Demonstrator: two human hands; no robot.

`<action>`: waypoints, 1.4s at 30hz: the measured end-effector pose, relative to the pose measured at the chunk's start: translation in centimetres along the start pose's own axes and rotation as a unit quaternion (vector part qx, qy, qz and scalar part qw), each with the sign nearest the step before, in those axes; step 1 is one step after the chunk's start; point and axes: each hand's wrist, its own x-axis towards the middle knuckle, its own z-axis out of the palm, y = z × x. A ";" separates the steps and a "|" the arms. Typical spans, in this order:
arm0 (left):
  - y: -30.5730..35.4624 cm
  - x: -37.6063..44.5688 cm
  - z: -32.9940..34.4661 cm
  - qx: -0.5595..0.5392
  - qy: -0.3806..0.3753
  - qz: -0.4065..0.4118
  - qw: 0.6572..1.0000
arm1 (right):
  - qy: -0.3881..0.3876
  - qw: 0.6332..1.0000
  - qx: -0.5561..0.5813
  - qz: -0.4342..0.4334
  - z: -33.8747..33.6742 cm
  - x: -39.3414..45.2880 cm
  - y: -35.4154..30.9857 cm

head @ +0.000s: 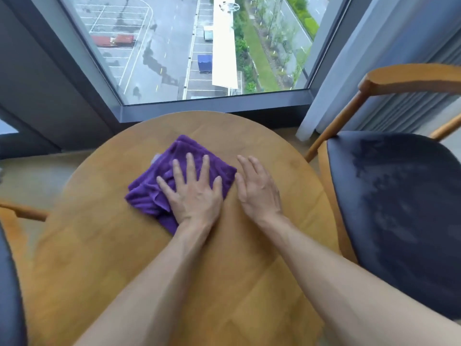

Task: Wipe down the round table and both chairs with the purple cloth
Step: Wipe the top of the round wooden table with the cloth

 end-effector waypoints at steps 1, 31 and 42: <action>2.5 -1.1 0.5 0.012 -0.006 0.057 0.998 | 0.013 1.000 0.004 0.004 -0.8 -0.4 0.8; 3.9 -8.5 1.0 0.043 -0.031 0.151 0.987 | 0.030 0.995 0.045 0.078 -2.1 -3.3 2.6; -15.4 -11.5 -2.0 0.090 -0.027 0.189 0.977 | -0.039 0.998 -0.021 0.042 1.1 -4.7 -2.1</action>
